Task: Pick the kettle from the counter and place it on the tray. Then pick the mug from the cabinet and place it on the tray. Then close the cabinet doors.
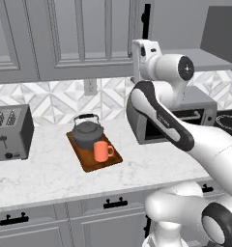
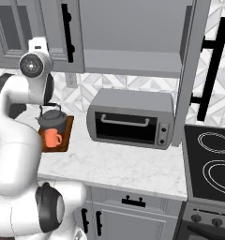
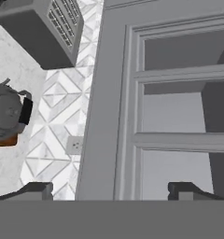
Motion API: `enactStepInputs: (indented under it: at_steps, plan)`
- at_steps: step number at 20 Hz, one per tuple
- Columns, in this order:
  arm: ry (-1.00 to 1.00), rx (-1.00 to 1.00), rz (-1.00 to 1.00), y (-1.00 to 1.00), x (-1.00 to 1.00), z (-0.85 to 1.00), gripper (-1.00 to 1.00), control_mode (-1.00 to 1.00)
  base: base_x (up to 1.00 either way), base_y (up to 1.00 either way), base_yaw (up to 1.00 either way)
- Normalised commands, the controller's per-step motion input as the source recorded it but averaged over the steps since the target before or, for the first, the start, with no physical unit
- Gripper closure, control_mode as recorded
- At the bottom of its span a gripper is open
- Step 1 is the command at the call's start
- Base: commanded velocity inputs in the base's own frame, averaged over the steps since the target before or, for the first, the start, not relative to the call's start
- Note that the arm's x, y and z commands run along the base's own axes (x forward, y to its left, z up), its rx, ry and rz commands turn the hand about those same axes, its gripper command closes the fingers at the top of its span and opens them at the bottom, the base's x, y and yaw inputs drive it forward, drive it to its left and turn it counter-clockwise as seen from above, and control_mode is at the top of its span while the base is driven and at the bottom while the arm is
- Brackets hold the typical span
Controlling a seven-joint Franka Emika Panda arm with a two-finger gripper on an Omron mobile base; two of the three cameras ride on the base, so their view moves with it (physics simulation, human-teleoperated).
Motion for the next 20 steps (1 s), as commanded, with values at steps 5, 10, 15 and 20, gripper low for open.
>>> enactStepInputs:
  at_steps: [5, 10, 15, 20]
  plan:
    - [0.00, 0.00, 0.04, 0.00, -0.70, 0.10, -1.00, -1.00, 0.00, 0.00, 0.00]
    - [0.00, -0.04, 0.08, 0.01, -0.66, 0.06, -1.00, -1.00, 0.00, 0.00, 0.00]
    - [0.00, -0.13, 0.10, 0.03, -0.52, 0.01, -1.00, -1.00, 0.00, 0.00, 0.00]
    - [0.00, -0.17, 0.08, 0.01, -0.48, 0.03, -1.00, -1.00, 0.00, 0.00, 0.00]
